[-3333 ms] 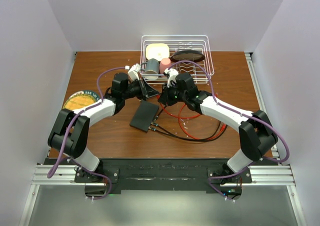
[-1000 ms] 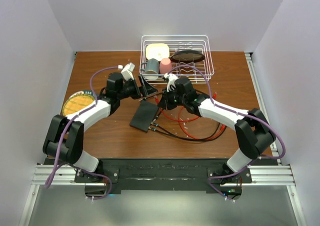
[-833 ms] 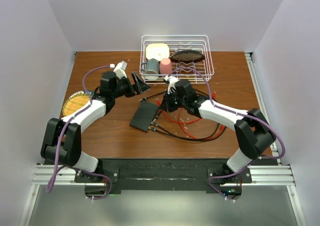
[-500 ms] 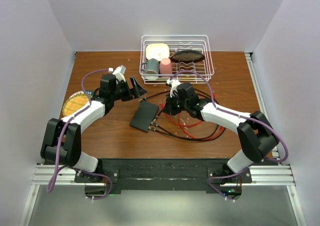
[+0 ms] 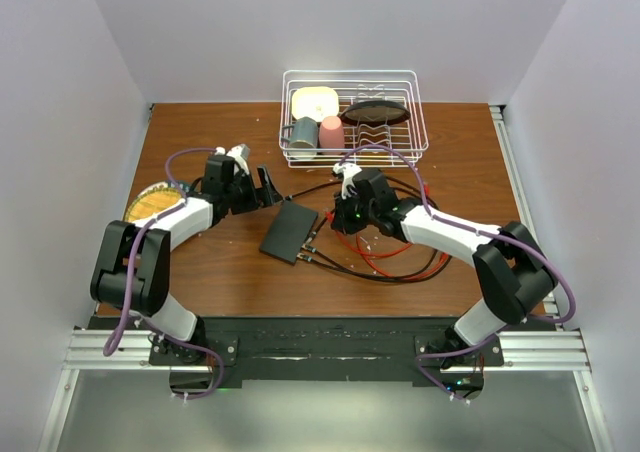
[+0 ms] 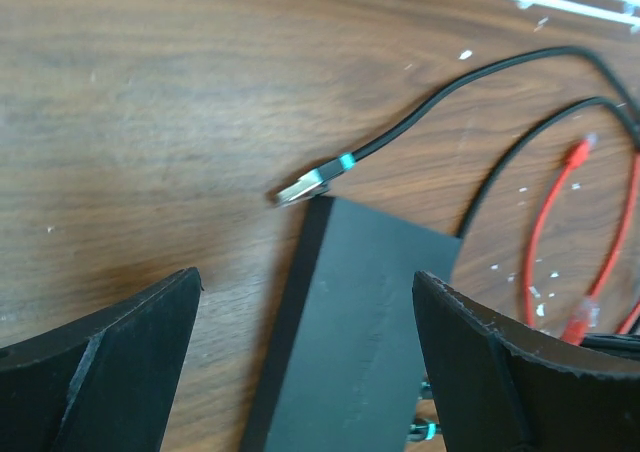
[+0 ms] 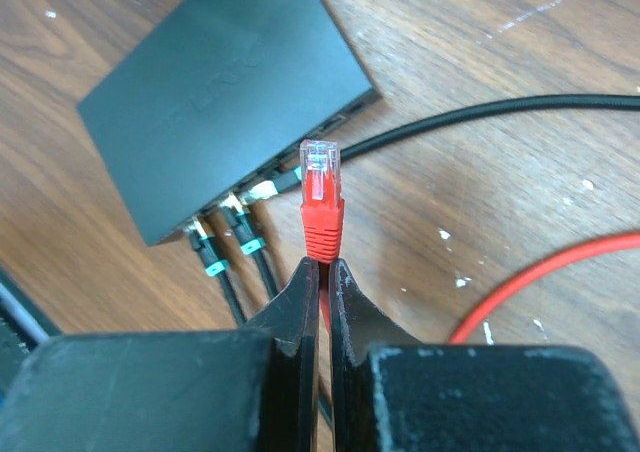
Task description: Insert the plug into the switch port
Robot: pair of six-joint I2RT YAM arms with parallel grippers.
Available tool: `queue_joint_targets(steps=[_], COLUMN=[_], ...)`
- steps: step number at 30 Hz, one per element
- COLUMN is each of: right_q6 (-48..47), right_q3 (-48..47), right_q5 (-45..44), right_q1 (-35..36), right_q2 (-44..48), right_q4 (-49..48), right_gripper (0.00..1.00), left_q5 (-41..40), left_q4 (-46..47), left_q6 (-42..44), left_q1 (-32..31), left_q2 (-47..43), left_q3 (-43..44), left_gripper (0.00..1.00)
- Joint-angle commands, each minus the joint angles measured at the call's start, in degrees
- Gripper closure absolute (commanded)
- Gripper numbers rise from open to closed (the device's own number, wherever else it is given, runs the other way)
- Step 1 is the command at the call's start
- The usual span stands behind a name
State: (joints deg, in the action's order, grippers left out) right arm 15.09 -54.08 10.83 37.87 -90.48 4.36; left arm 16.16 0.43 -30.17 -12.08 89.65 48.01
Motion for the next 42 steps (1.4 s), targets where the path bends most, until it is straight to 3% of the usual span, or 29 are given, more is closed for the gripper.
queue_joint_targets(steps=[1,30,42], right_q6=[-2.78,-5.07,-1.56], right_q3=[-3.74,-18.32,-23.43], right_q5=[-2.57,-3.36,-10.21], right_q1=[0.28,0.54,0.89], right_q2=[-1.01,-16.82,-24.48], right_q4=[2.75,7.94,14.80], right_gripper=[1.00,1.00,1.00], left_q5=[-0.78,5.99,7.13], left_q4=[-0.07,1.16,1.07], left_q6=[2.49,2.05,1.35], left_q1=[0.47,0.39,0.39], left_q2=[1.76,3.08,2.46], left_q3=[2.79,2.35,2.62], left_gripper=[0.08,0.10,0.10])
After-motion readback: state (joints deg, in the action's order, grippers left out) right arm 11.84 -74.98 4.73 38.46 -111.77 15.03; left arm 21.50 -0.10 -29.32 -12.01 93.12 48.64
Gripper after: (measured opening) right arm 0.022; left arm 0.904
